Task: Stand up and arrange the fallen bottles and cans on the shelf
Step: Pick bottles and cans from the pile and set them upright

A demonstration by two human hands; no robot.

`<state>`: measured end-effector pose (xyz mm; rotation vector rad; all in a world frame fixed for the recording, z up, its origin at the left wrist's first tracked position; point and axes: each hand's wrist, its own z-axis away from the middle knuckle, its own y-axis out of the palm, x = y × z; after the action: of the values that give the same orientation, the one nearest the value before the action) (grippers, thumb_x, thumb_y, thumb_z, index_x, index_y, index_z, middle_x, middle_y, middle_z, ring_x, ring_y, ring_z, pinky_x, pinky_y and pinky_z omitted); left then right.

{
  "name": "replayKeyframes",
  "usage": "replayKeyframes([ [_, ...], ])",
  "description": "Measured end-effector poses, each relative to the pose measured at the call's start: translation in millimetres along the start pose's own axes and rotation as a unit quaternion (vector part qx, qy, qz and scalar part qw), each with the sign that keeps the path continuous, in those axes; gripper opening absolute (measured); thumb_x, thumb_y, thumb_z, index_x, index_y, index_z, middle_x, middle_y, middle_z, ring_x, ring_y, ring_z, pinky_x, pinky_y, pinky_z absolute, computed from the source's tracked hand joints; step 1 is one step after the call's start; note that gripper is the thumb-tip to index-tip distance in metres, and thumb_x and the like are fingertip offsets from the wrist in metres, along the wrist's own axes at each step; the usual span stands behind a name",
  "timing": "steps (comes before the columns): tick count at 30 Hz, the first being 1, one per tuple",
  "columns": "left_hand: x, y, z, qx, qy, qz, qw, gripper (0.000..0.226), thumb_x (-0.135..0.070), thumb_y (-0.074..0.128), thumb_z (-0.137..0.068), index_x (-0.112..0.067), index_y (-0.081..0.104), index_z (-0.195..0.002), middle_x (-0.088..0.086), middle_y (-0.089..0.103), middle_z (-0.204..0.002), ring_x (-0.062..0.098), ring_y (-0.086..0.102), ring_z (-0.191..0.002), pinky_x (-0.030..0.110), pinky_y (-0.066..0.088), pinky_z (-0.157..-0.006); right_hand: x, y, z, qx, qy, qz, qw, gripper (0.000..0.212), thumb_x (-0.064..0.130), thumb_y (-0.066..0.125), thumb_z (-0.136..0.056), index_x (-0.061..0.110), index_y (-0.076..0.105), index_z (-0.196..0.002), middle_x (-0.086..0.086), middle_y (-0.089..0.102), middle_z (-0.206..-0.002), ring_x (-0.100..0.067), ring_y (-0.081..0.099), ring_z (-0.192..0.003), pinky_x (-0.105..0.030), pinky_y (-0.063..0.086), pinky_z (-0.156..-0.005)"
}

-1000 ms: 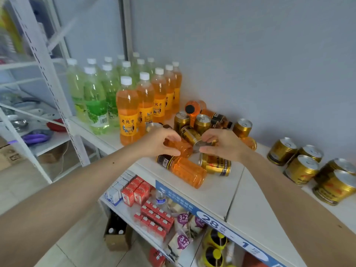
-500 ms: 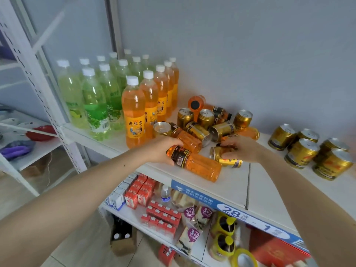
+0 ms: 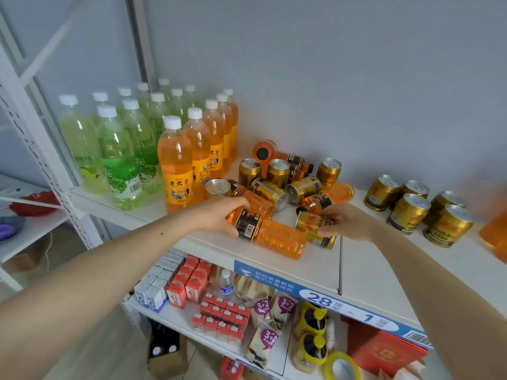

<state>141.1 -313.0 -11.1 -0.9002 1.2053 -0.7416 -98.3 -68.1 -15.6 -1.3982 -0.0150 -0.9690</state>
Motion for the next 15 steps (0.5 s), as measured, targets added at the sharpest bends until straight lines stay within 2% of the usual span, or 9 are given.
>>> replayKeyframes([
  [3,-9.3,-14.9,-3.6,-0.012,-0.005,0.041,0.999,0.057,-0.031,0.077,-0.074,-0.038,0.045,-0.120,-0.017,0.049,-0.119,0.004,0.048,-0.106,0.027,0.042,-0.080,-9.3,-2.1,10.8,-0.012,-0.003,-0.123,0.992,0.034,0.031,0.077,-0.078,0.034,0.057,-0.106,0.018,0.063,-0.101,0.003,0.062,-0.090,-0.010,0.048,-0.068],
  [4,-14.3,-20.5,-6.1,-0.018,-0.001,0.044,0.999,0.056,-0.034,0.077,-0.074,-0.038,0.046,-0.120,-0.017,0.050,-0.118,0.004,0.050,-0.105,0.027,0.043,-0.078,-14.1,-2.0,14.4,-0.026,-0.003,-0.157,0.987,0.032,0.028,0.076,-0.079,0.033,0.058,-0.105,0.015,0.066,-0.101,0.002,0.063,-0.089,-0.010,0.050,-0.065],
  [6,-26.5,-30.2,-13.5,-0.027,0.017,0.041,0.999,0.052,-0.034,0.076,-0.074,-0.036,0.050,-0.119,-0.016,0.055,-0.115,0.006,0.055,-0.102,0.027,0.047,-0.078,-24.4,0.5,21.9,-0.055,0.001,-0.214,0.975,0.031,0.023,0.073,-0.083,0.025,0.061,-0.111,0.004,0.069,-0.105,-0.007,0.066,-0.093,-0.016,0.053,-0.066],
  [9,-49.0,-40.9,-27.0,-0.077,0.054,0.032,0.995,0.041,-0.036,0.077,-0.073,-0.033,0.060,-0.110,-0.018,0.057,-0.104,0.001,0.054,-0.093,0.019,0.043,-0.069,-37.9,7.0,34.6,-0.084,-0.004,-0.301,0.950,0.039,0.014,0.068,-0.086,0.016,0.056,-0.124,-0.004,0.069,-0.112,-0.010,0.067,-0.096,-0.019,0.054,-0.069],
  [12,-73.0,-46.8,-40.4,-0.140,0.078,0.024,0.987,0.032,-0.042,0.079,-0.069,-0.036,0.063,-0.096,-0.025,0.055,-0.092,-0.005,0.052,-0.083,0.014,0.036,-0.062,-47.2,9.3,46.9,-0.106,-0.026,-0.295,0.949,0.043,0.011,0.068,-0.086,0.016,0.054,-0.126,-0.001,0.067,-0.115,-0.002,0.067,-0.094,-0.015,0.052,-0.069],
  [15,-94.6,-46.7,-55.3,-0.161,0.097,0.035,0.982,0.037,-0.044,0.081,-0.065,-0.034,0.064,-0.097,-0.022,0.059,-0.100,0.000,0.055,-0.092,0.020,0.043,-0.073,-53.7,7.6,58.0,-0.113,-0.034,-0.280,0.953,0.048,0.010,0.073,-0.081,0.021,0.054,-0.124,0.005,0.065,-0.114,0.003,0.066,-0.094,-0.012,0.051,-0.070],
])
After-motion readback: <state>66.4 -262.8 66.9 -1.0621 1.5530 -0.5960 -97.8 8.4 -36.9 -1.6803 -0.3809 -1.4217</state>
